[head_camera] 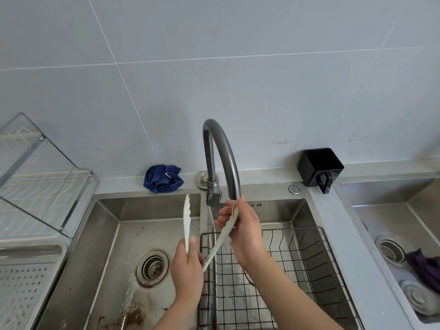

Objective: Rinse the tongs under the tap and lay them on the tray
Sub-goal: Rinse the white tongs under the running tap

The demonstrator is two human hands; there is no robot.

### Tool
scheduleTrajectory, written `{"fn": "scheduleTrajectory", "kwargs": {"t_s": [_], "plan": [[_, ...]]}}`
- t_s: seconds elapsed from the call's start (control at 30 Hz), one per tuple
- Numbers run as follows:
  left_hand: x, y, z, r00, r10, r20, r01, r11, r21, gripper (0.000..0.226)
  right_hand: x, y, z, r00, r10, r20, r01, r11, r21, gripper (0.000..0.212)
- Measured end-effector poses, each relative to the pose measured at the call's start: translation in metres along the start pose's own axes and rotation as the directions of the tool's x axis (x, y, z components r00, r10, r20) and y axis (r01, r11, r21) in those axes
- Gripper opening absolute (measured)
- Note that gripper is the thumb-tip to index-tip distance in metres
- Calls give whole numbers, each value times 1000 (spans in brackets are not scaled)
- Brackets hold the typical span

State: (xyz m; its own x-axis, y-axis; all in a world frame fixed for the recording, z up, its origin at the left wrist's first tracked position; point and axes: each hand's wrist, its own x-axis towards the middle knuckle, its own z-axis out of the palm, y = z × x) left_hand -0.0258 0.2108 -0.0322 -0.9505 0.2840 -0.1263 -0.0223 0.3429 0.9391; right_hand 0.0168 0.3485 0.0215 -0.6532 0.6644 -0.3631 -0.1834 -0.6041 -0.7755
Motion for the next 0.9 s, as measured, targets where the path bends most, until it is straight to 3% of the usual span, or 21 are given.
{"fn": "scheduleTrajectory", "kwargs": {"t_s": [0.03,0.1,0.17,0.3,0.4,0.5,0.67,0.9], "plan": [[0,1,-2,998,60,-34,-58,997,56,40,1,1,-2,997,-77,-18,72,979,-190,37],[-1,3,-10,985,159,-64,-147,976,162,38,3,5,-11,985,-173,-5,139,811,-568,21],[-1,2,-18,974,221,-45,-206,952,226,36,5,7,-19,983,-182,-9,123,698,-705,19],[-2,-2,-24,982,182,56,-190,951,243,31,2,5,-28,987,-151,-56,81,765,-639,39],[0,0,-22,985,-37,166,23,996,85,27,-2,2,-35,1000,-5,0,5,884,-467,58],[1,6,-16,918,-228,324,259,964,-56,21,0,-4,-46,993,104,58,-77,933,-352,56],[-6,13,-1,762,-387,520,514,849,-121,26,5,4,-58,995,78,-56,-94,904,-418,13],[-7,28,8,606,-415,679,636,765,-100,31,9,1,-40,1000,-1,-15,-7,871,-492,31]]}}
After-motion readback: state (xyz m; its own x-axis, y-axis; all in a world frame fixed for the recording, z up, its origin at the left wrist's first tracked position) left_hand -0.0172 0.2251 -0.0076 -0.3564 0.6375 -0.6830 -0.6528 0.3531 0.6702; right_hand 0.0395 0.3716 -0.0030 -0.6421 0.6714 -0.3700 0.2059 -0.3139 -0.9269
